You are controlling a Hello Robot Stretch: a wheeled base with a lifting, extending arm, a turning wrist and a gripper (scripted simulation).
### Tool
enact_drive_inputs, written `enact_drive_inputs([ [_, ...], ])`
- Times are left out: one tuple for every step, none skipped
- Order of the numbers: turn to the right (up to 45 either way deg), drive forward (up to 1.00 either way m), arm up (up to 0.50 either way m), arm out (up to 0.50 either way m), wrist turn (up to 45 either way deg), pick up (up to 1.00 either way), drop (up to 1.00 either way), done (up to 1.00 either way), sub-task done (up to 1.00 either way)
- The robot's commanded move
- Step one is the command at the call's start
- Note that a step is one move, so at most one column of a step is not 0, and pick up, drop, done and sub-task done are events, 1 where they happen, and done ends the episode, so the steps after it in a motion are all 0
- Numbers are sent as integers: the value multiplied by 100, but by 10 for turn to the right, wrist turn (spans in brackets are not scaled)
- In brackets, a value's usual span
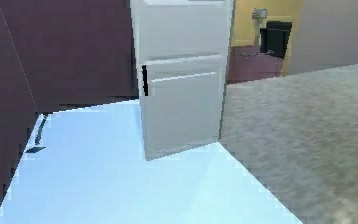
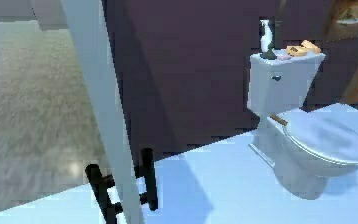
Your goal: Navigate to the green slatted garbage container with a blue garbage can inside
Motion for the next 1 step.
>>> enact_drive_inputs([
  [0, 50, 0, 0, 0, 0, 0, 0, 0],
])
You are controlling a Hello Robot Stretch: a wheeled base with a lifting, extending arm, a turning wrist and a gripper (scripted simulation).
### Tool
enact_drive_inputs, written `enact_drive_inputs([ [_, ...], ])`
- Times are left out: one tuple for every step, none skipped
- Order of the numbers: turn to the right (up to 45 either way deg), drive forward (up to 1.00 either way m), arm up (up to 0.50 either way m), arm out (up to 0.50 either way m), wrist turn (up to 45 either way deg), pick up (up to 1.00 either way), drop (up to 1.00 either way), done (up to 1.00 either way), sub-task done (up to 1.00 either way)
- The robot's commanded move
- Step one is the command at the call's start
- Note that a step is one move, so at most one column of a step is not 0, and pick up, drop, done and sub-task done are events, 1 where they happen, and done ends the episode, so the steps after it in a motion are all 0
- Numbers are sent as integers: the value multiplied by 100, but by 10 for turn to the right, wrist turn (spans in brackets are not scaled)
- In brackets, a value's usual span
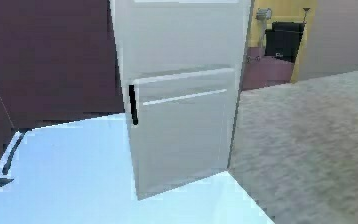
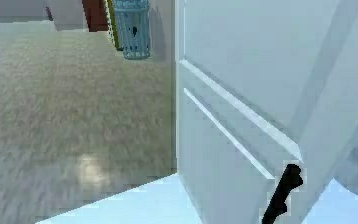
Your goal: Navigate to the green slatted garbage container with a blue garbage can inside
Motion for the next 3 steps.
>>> enact_drive_inputs([
  [450, 0, 0, 0, 0, 0, 0, 0, 0],
  [180, 0, 0, 0, 0, 0, 0, 0, 0],
  [0, 40, 0, 0, 0, 0, 0, 0, 0],
])
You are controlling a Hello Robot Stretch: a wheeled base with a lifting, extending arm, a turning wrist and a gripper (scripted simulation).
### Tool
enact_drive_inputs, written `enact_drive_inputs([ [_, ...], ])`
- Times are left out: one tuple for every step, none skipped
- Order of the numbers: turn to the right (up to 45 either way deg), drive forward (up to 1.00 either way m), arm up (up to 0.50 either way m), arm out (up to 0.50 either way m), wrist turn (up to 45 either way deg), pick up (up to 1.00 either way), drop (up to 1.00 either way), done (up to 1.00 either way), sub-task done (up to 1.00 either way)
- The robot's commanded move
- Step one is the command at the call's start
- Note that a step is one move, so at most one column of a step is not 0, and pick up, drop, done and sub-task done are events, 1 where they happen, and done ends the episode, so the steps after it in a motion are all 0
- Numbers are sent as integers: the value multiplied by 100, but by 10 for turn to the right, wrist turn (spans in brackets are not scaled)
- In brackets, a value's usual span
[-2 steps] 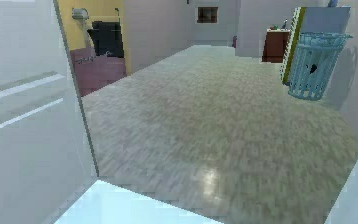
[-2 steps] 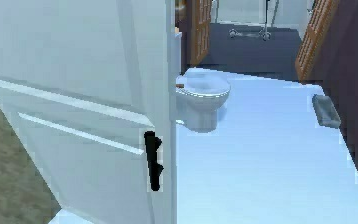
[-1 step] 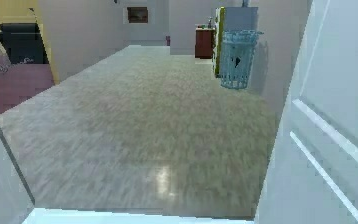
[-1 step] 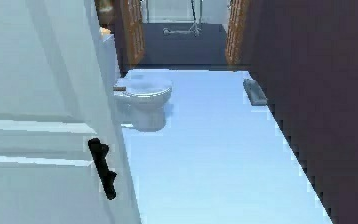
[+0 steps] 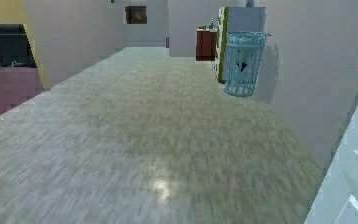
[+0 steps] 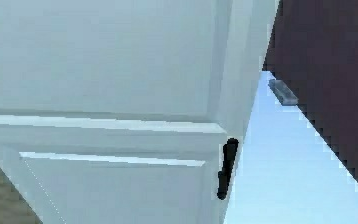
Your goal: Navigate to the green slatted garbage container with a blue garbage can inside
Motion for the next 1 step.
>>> enact_drive_inputs([
  [90, 0, 0, 0, 0, 0, 0, 0, 0],
])
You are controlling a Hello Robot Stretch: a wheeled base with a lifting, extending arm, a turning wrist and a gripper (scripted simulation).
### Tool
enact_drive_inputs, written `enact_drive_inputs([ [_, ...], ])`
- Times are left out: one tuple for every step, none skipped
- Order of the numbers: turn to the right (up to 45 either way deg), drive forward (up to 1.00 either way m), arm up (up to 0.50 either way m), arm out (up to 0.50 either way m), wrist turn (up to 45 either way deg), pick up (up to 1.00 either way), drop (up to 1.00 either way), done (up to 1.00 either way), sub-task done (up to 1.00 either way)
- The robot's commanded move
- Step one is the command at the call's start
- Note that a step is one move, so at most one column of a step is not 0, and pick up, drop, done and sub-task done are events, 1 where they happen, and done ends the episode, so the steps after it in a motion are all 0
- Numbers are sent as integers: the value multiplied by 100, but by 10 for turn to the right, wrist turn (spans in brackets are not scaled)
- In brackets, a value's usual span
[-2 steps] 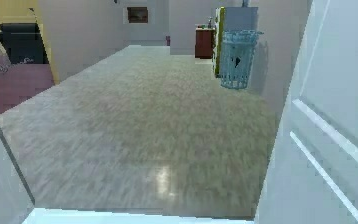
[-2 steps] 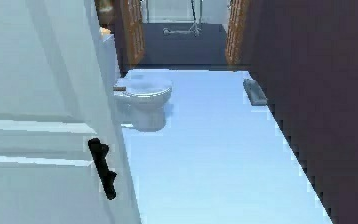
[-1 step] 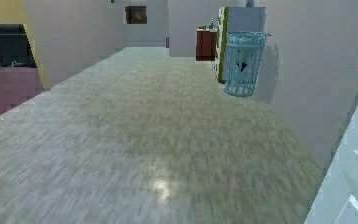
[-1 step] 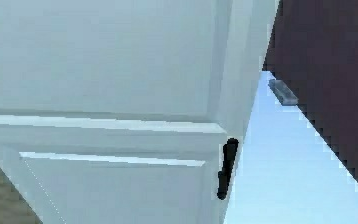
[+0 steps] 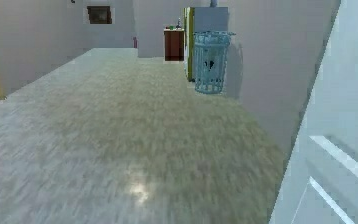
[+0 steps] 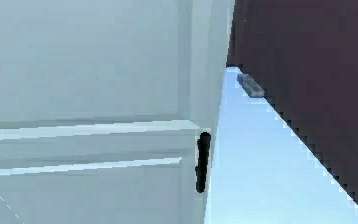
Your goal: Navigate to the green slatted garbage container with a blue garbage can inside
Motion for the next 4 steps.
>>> enact_drive_inputs([
  [0, 100, 0, 0, 0, 0, 0, 0, 0],
  [0, 100, 0, 0, 0, 0, 0, 0, 0],
  [30, 0, 0, 0, 0, 0, 0, 0, 0],
  [0, 85, 0, 0, 0, 0, 0, 0, 0],
])
